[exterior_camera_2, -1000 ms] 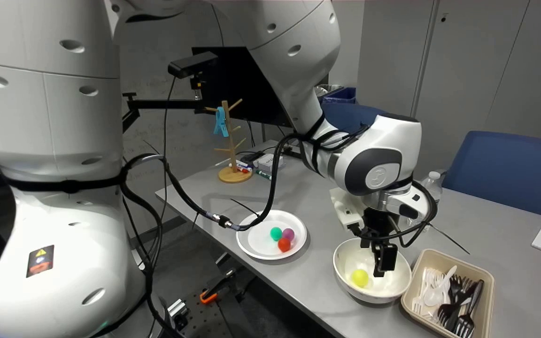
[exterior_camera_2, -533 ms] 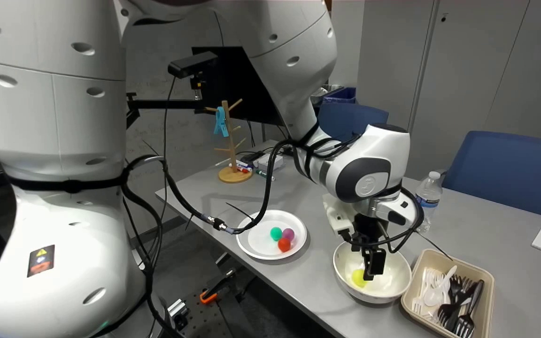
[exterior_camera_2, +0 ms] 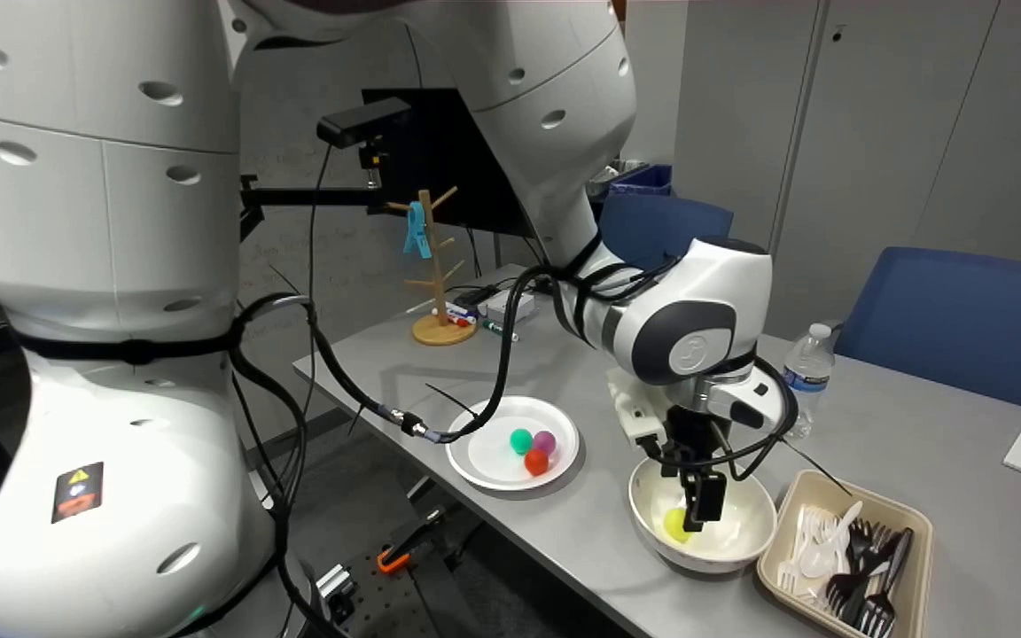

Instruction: Remove the red and yellow balls from the white bowl and place them on the white plate

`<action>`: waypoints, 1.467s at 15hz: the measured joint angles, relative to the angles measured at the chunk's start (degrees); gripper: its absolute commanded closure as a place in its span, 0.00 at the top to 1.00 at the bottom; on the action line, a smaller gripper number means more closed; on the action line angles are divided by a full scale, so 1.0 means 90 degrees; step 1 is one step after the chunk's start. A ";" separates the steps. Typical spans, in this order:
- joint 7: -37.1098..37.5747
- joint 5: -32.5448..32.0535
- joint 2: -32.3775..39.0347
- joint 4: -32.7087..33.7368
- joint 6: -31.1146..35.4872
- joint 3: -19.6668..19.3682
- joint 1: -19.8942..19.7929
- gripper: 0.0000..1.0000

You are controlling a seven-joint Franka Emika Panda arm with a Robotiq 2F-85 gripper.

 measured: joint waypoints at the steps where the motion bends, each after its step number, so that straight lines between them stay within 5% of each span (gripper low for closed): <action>1: 0.0000 0.0000 0.0005 0.0000 0.0000 -0.0001 0.0000 1.00; 22: -0.0148 0.0141 0.0461 0.0132 0.0252 0.0010 -0.0006 0.98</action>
